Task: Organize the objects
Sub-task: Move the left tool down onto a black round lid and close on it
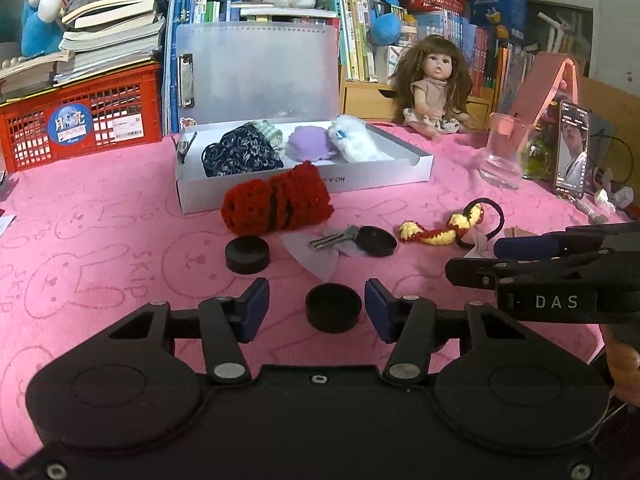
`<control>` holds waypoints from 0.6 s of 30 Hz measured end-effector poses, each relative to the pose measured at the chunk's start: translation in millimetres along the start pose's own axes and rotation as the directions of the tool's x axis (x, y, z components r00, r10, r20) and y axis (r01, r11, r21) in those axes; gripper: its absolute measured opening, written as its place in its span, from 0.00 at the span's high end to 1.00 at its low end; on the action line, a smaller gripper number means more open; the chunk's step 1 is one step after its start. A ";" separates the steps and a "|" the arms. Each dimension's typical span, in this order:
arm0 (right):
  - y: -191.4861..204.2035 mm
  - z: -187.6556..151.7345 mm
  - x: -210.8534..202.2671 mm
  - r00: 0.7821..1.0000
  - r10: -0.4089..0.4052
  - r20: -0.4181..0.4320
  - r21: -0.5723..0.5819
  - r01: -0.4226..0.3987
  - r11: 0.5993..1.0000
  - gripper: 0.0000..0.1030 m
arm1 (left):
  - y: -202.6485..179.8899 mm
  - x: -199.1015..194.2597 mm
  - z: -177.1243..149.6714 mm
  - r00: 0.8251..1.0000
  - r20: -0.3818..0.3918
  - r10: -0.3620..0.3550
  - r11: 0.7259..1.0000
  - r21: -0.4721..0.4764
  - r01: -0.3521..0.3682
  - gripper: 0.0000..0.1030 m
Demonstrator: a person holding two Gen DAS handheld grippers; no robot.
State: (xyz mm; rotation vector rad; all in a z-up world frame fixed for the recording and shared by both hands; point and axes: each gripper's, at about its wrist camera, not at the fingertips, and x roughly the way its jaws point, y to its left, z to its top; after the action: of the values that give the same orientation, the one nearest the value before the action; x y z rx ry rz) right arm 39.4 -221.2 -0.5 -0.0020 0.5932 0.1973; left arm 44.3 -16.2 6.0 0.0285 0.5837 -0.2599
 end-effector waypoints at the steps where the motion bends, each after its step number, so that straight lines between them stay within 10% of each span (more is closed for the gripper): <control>1: 0.0 -0.9 0.3 1.000 0.000 -0.003 0.001 0.000 1.000 0.32 | 0.4 0.5 -0.7 1.000 -0.003 0.002 1.000 0.000 -0.002 0.52; 18: -0.2 -3.2 0.7 1.000 0.004 -0.009 0.021 -0.003 1.000 0.59 | -2.4 0.7 -5.1 1.000 -0.019 -0.008 1.000 -0.004 0.008 0.58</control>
State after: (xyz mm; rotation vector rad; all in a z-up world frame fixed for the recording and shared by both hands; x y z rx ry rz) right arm 38.2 -221.4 -3.5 0.0188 0.6047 0.1945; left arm 41.5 -18.1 1.4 0.0244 0.6034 -0.2665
